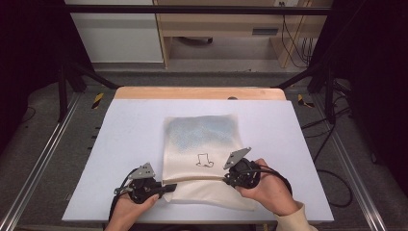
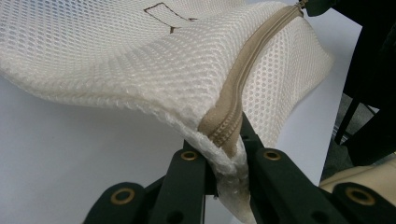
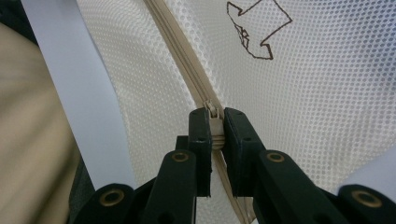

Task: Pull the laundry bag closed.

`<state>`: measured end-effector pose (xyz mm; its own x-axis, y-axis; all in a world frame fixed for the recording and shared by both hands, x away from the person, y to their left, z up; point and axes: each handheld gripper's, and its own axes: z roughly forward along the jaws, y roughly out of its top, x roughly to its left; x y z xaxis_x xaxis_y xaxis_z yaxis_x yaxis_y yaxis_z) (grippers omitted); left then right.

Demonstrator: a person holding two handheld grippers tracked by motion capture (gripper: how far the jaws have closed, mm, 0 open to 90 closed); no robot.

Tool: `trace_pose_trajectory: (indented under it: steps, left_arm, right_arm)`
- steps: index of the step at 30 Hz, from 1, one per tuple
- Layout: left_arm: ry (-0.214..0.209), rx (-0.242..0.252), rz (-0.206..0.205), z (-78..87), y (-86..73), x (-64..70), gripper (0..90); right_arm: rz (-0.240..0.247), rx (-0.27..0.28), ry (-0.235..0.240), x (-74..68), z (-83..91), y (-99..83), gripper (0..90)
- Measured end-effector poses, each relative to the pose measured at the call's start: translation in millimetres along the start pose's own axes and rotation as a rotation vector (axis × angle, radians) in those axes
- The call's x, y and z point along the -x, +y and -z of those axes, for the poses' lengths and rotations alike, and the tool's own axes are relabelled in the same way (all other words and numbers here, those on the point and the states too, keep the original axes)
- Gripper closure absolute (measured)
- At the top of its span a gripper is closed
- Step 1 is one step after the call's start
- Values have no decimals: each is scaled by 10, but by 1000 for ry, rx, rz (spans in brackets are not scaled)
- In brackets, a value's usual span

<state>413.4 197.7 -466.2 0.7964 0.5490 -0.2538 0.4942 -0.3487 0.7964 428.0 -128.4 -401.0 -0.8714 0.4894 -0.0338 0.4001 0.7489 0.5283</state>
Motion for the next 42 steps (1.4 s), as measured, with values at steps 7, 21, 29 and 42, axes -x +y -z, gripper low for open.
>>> trace_pose_trajectory:
  steps: [7, 21, 29, 42]
  left_arm:
    - [4, -3, -2, -6, -9, 6, 849]
    - [11, -1, -2, 10, -5, -5, 849]
    - [12, 0, -2, 14, -3, -8, 849]
    - [13, 0, 0, 16, -2, -13, 849]
  right_arm:
    - [-20, -6, -11, 31, 30, -118, 819]
    - [-60, -3, -22, 93, 70, -302, 819]
    - [-73, -1, -26, 113, 73, -360, 819]
    - [-100, -2, -32, 148, 105, -460, 819]
